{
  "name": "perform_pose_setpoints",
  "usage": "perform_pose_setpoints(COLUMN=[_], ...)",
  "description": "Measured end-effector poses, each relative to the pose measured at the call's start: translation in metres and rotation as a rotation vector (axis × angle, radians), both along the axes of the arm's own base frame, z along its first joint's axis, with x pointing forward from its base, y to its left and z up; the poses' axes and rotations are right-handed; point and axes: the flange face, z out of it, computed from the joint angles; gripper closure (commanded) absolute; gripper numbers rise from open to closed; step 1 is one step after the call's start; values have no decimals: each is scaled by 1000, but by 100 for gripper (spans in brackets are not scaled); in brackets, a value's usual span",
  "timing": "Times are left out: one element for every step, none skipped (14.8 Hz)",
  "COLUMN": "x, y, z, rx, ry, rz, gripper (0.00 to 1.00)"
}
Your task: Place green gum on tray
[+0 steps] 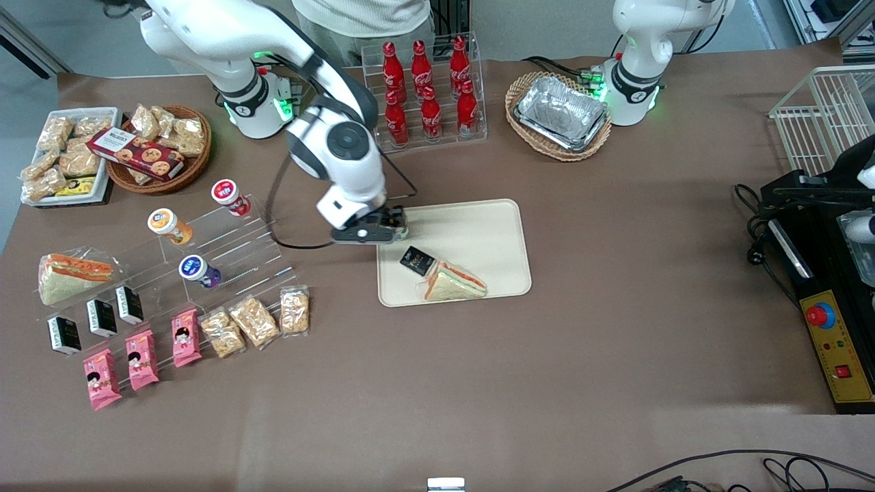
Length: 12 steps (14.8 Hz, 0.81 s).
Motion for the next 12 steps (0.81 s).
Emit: perform_pose_setpoints(x=[7,13,20,29,41,52,61,68,73,77,82,86], y=[-11,-24,-40,-61,-86,-112,-139,-165,-192,-219,-249,-277], z=[28,55,82,105,128,148,166,183,200,215,229,241], rx=[5,9,6,1,-4,-9,-15,-19,-21,-20,-15,-7], ry=[14,36,59,73,79,83,93,108,127,145,156,156], rz=[-7,-2,4,1,-12,-21,-20,-8,5,15,16,9], gripper=[0,0,0,0,0,0,0,0,0,0,0,0])
